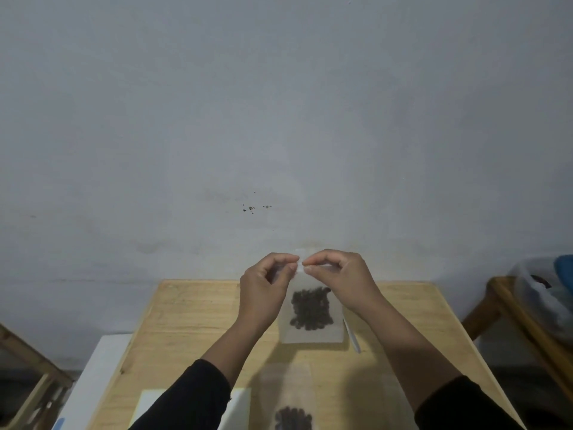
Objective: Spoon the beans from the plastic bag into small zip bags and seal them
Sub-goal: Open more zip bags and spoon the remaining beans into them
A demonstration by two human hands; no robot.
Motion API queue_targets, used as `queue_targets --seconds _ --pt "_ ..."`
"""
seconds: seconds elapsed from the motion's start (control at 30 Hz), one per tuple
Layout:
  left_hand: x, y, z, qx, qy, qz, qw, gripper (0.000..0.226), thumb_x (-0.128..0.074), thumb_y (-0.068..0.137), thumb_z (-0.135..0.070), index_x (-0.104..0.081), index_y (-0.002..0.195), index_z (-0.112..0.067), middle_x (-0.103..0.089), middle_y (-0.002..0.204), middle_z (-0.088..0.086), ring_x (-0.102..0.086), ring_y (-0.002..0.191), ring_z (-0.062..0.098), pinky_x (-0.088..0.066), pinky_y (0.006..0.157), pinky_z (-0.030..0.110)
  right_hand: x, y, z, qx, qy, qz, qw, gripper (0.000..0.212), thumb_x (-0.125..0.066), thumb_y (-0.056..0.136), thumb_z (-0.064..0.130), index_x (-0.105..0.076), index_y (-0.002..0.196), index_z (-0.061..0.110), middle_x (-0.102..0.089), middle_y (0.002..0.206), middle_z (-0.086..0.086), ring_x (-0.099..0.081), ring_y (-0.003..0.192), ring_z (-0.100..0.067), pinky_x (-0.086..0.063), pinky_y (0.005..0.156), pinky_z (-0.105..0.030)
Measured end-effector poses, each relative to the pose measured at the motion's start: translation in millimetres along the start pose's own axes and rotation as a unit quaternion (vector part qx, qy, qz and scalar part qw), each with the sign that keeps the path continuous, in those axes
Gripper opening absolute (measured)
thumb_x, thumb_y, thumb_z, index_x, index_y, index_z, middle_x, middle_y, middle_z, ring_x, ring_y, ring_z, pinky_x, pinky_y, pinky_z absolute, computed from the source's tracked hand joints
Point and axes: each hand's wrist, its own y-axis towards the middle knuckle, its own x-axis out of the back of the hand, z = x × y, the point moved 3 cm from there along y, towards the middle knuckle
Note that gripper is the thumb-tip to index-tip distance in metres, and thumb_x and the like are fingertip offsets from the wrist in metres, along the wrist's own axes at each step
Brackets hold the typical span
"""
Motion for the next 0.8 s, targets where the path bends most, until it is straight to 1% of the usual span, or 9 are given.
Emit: queue_targets --seconds 0.1,0.2,0.27,0.4,0.47,0.53,0.63,0.73,0.8 --pt "-2 1 -1 -0.008 0.024 0.014 1.0 0.009 -0.071 0.083 -0.016 -0.071 0.081 -0.025 -0.061 0.06 -0.023 -0.051 0.056 -0.005 -0.039 0.058 0.009 -4 1 -2 -0.006 0.027 -0.028 0.999 0.005 -0.074 0.078 0.015 -0.075 0.077 0.02 -0.073 0.08 0.009 -0.067 0.08 0.0 -0.048 0.075 -0.014" --pt "-1 4 0 -0.006 0.043 0.006 0.999 0.013 -0.071 0.082 -0.017 -0.069 0.077 -0.029 -0.065 0.066 -0.023 -0.056 0.06 -0.006 -0.039 0.059 0.006 -9 0 -6 -0.015 0.039 -0.059 0.997 0.006 -0.074 0.078 0.016 -0.075 0.074 0.022 -0.073 0.08 0.01 -0.066 0.083 -0.002 -0.049 0.08 -0.018" --pt "-1 4 4 0.012 0.033 -0.004 0.999 0.009 -0.071 0.082 -0.02 -0.07 0.078 -0.028 -0.067 0.07 -0.021 -0.059 0.064 -0.006 -0.042 0.062 0.008 -13 -1 -11 -0.029 0.061 -0.051 0.996 0.007 -0.073 0.079 0.016 -0.074 0.076 0.023 -0.072 0.081 0.012 -0.064 0.081 -0.001 -0.049 0.08 -0.019" --pt "10 2 33 0.091 0.022 -0.037 0.995 0.006 -0.07 0.083 -0.024 -0.07 0.085 -0.03 -0.066 0.076 -0.017 -0.062 0.075 0.007 -0.05 0.073 0.023 -23 -12 -35 -0.085 0.075 0.009 0.994 0.012 -0.07 0.08 0.012 -0.073 0.083 0.023 -0.069 0.081 0.012 -0.063 0.078 -0.007 -0.05 0.076 -0.02" --pt "16 -2 54 0.141 0.051 -0.008 0.989 0.01 -0.07 0.083 -0.023 -0.069 0.086 -0.032 -0.068 0.085 -0.011 -0.064 0.083 0.014 -0.054 0.081 0.035 -29 -22 -54 -0.117 0.046 0.031 0.992 0.014 -0.071 0.08 0.01 -0.072 0.084 0.023 -0.067 0.081 0.009 -0.063 0.075 -0.009 -0.049 0.076 -0.021" --pt "20 -10 74 0.186 0.084 0.035 0.978 0.016 -0.07 0.082 -0.018 -0.066 0.085 -0.033 -0.069 0.093 -0.005 -0.064 0.089 0.019 -0.053 0.087 0.042 -38 -35 -75 -0.153 0.03 0.05 0.987 0.015 -0.071 0.08 0.009 -0.071 0.084 0.024 -0.068 0.084 0.004 -0.065 0.075 -0.012 -0.051 0.077 -0.024" --pt "23 -33 99 0.223 0.139 0.073 0.962 0.019 -0.069 0.082 -0.013 -0.067 0.091 -0.029 -0.065 0.095 -0.003 -0.062 0.088 0.017 -0.052 0.085 0.034 -53 -56 -105 -0.196 -0.001 0.066 0.978 0.014 -0.073 0.078 0.013 -0.072 0.078 0.027 -0.072 0.085 -0.004 -0.068 0.081 -0.021 -0.055 0.081 -0.031" --pt "25 -59 120 0.241 0.178 0.086 0.95 0.019 -0.07 0.081 -0.012 -0.068 0.097 -0.022 -0.063 0.088 -0.004 -0.057 0.075 0.009 -0.044 0.072 0.02 -64 -75 -129 -0.236 -0.022 0.073 0.969 0.012 -0.074 0.076 0.013 -0.071 0.076 0.025 -0.073 0.086 -0.007 -0.068 0.082 -0.023 -0.054 0.076 -0.027" --pt "25 -73 133 0.242 0.21 0.093 0.943 0.02 -0.07 0.081 -0.013 -0.068 0.099 -0.021 -0.061 0.08 -0.006 -0.052 0.068 0.005 -0.039 0.066 0.016 -70 -86 -140 -0.247 -0.039 0.077 0.965 0.014 -0.076 0.074 0.013 -0.071 0.074 0.026 -0.073 0.087 -0.008 -0.068 0.085 -0.024 -0.053 0.076 -0.023"
